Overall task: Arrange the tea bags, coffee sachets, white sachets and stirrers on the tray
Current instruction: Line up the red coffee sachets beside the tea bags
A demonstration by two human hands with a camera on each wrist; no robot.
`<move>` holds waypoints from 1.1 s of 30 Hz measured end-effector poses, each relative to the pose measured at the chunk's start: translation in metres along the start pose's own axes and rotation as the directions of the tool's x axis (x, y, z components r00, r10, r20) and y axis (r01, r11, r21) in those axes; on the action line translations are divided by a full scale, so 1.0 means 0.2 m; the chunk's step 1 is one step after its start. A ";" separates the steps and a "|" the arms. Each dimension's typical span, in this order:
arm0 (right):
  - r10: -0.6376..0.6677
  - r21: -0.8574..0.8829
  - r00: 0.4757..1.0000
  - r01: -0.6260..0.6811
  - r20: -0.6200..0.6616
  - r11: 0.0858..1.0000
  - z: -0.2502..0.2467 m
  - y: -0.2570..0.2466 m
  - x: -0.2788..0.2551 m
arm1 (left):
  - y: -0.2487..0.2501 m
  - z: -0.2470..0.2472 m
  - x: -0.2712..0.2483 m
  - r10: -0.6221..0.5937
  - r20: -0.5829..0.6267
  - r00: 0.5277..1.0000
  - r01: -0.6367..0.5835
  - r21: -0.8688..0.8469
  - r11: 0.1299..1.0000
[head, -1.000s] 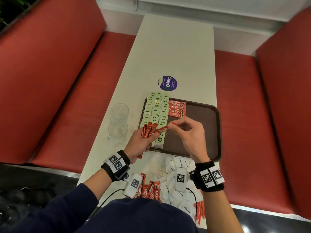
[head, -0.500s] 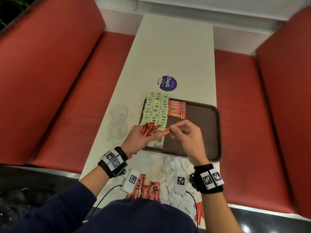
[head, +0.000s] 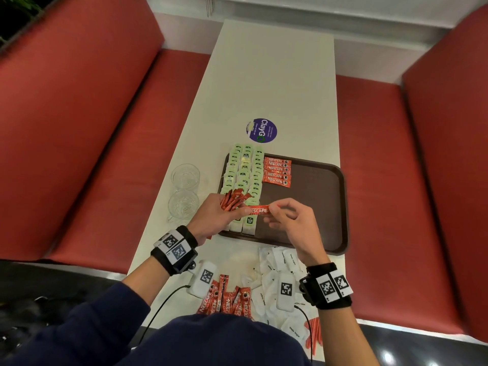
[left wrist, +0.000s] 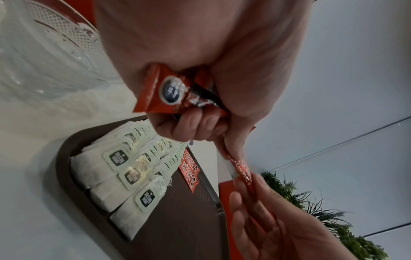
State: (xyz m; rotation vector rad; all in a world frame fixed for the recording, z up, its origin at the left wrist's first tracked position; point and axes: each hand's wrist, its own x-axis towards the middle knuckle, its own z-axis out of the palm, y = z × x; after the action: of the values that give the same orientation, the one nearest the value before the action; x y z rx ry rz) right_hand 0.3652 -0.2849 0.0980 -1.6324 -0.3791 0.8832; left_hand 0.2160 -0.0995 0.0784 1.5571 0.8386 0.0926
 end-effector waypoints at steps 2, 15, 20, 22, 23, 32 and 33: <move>-0.093 -0.210 0.994 0.078 -0.060 0.974 -0.04 0.01 0.02 | -0.02 0.00 0.02 0.000 -0.016 1.000 0.001 0.043 0.999; -0.613 -0.814 0.664 0.577 0.428 0.057 -0.05 0.09 0.20 | 0.04 0.05 0.07 0.033 -0.019 0.999 -0.032 0.076 0.997; -0.453 -0.889 0.843 0.413 0.290 0.200 -0.19 0.14 0.45 | 0.01 0.01 0.06 -0.039 -0.100 0.994 0.037 -0.017 0.999; -0.354 -0.918 0.908 0.318 0.224 0.236 -0.24 0.17 0.57 | -0.02 0.00 0.04 -0.061 -0.098 0.993 0.057 -0.045 0.997; -0.318 -0.928 0.926 0.284 0.201 0.242 -0.25 0.19 0.62 | -0.04 -0.01 0.04 -0.071 -0.101 0.992 0.066 -0.052 0.997; -0.238 -0.943 0.957 0.226 0.168 0.245 -0.16 0.19 0.86 | -0.10 -0.04 -0.02 -0.129 -0.097 0.987 0.121 -0.086 0.989; -0.230 -0.941 0.959 0.224 0.167 0.253 -0.16 0.19 0.86 | -0.10 -0.04 -0.02 -0.133 -0.094 0.987 0.125 -0.090 0.988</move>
State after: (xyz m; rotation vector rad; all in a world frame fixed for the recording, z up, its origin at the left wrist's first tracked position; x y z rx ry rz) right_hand 0.4936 -0.2008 0.0044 -2.5941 -1.3368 0.3474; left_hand 0.1991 -0.0960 0.0632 1.4249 1.0000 0.1113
